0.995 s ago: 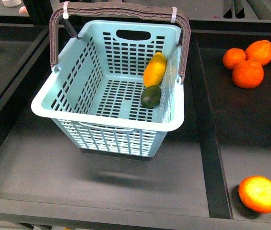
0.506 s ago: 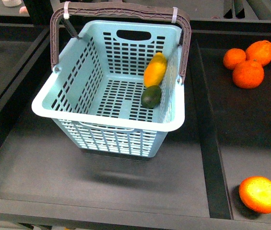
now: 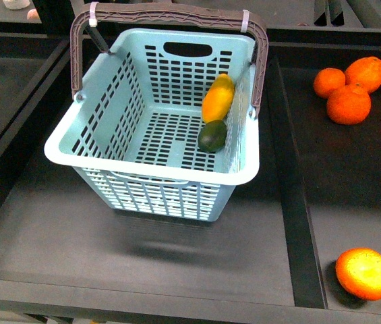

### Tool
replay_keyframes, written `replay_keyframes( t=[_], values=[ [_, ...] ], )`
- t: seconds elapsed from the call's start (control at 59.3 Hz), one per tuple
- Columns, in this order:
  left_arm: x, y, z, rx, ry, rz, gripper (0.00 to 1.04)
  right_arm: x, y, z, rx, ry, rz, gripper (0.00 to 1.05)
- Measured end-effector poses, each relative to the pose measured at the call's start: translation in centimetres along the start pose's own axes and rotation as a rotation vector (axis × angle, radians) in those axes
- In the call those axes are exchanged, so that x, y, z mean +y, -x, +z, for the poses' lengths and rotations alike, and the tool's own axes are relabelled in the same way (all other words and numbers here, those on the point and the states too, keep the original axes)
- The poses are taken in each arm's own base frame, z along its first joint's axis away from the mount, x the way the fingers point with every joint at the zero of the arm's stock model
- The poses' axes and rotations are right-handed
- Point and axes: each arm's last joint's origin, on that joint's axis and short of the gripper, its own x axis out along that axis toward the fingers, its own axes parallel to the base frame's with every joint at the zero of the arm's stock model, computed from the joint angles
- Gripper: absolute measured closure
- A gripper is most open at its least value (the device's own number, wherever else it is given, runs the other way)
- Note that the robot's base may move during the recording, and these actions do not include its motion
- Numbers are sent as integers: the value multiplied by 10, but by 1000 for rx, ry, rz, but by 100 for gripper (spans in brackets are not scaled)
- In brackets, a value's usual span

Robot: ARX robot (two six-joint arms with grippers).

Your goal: Pick mango and avocado into basket

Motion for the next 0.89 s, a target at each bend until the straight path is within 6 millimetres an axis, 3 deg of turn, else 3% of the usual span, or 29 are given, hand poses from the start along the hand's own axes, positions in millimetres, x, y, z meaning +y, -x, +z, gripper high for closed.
replay_keyframes(
  t=[0.658,0.894],
  values=[
    [0,20,-3,4,1,0,102,0,0,0,0,0,0,9],
    [0,20,-3,5,0,0,54,0,0,0,0,0,0,9]
  ],
)
